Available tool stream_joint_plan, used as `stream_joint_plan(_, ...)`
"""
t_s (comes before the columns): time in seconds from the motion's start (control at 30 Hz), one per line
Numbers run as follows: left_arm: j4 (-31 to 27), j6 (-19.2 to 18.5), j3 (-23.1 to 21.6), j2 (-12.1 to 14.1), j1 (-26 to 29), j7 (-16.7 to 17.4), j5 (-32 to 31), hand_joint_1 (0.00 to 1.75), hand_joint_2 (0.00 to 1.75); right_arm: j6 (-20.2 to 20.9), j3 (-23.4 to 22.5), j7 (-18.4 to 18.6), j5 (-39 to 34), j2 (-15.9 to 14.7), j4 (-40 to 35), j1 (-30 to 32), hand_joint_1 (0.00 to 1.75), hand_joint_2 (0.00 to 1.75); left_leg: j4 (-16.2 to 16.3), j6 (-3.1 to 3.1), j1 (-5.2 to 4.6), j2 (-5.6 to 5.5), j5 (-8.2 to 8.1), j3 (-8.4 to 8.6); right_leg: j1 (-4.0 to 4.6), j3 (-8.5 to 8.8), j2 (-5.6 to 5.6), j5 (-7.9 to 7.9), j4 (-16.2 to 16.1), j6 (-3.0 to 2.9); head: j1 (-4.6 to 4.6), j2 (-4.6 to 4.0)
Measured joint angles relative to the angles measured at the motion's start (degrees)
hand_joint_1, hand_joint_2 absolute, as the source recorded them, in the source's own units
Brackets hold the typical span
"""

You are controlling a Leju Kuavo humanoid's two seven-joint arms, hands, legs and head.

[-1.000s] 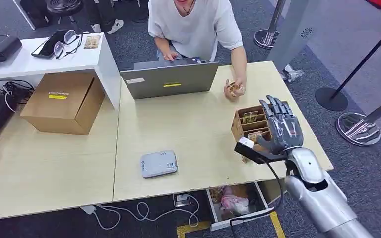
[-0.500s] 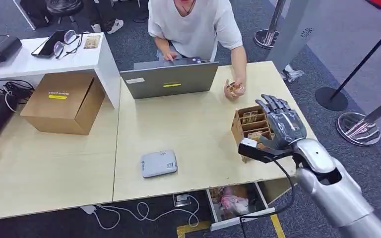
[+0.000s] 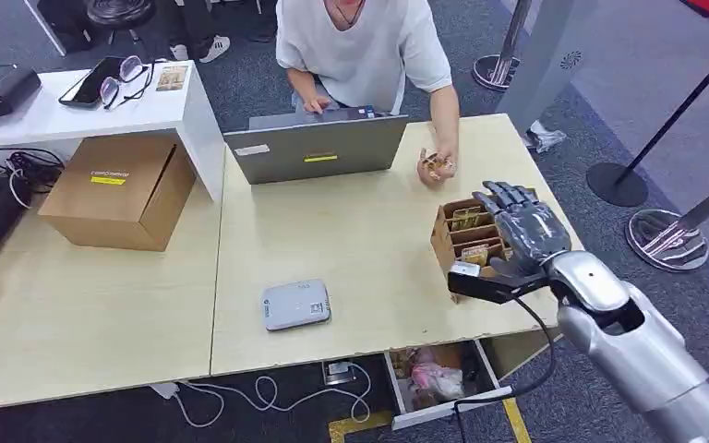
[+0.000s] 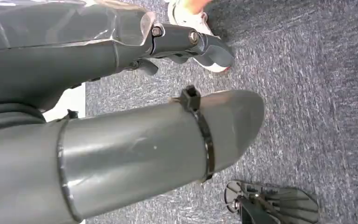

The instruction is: Pass the card to the sensor for recognition and then transmit it.

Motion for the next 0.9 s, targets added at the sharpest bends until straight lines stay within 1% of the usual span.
stream_joint_plan(0.13,0.02,-0.11,0.0,0.0,0.01,0.0,-0.15,0.0,0.0,1.49,0.94,-0.26,-0.79,-1.55,0.2,-0.91,0.0,1.75,0.0,0.0,0.0,0.0,0.0,0.0,0.0,0.0,0.0,0.0,0.0,0.0,0.0,0.0)
stream_joint_plan(0.33,0.02,-0.22,0.02,0.0,0.02,0.0,-0.15,0.0,0.0,4.09,2.58,-1.97,-1.73,-3.34,0.9,-3.36,0.0,1.75,0.0,0.0,0.01,0.01,0.0,0.0,0.0,0.0,0.0,0.0,0.0,0.0,0.0,0.0)
stream_joint_plan(0.5,0.2,-0.24,0.09,0.04,0.01,0.0,-0.15,0.0,0.0,6.21,4.98,-3.67,-3.76,-3.78,2.23,-6.32,0.0,1.75,0.0,0.0,0.01,0.01,0.01,0.01,0.0,0.0,0.01,0.0,0.0,0.0,0.0,0.0)
stream_joint_plan(0.63,0.33,-0.33,0.39,0.11,0.0,0.0,-0.15,0.0,0.0,7.06,8.08,-4.61,-5.64,-3.8,4.06,-9.07,0.0,1.75,0.0,0.0,0.0,0.01,0.01,0.01,0.0,0.0,0.01,0.0,0.0,0.0,0.0,0.0)
stream_joint_plan(0.9,0.83,-0.48,0.59,0.42,0.03,-0.11,-0.15,0.0,0.0,8.87,13.57,-4.92,-8.06,-3.8,7.45,-12.81,0.0,1.75,0.0,0.0,0.0,-0.01,0.01,0.0,0.0,0.0,-0.01,0.0,0.0,0.0,0.0,0.0)
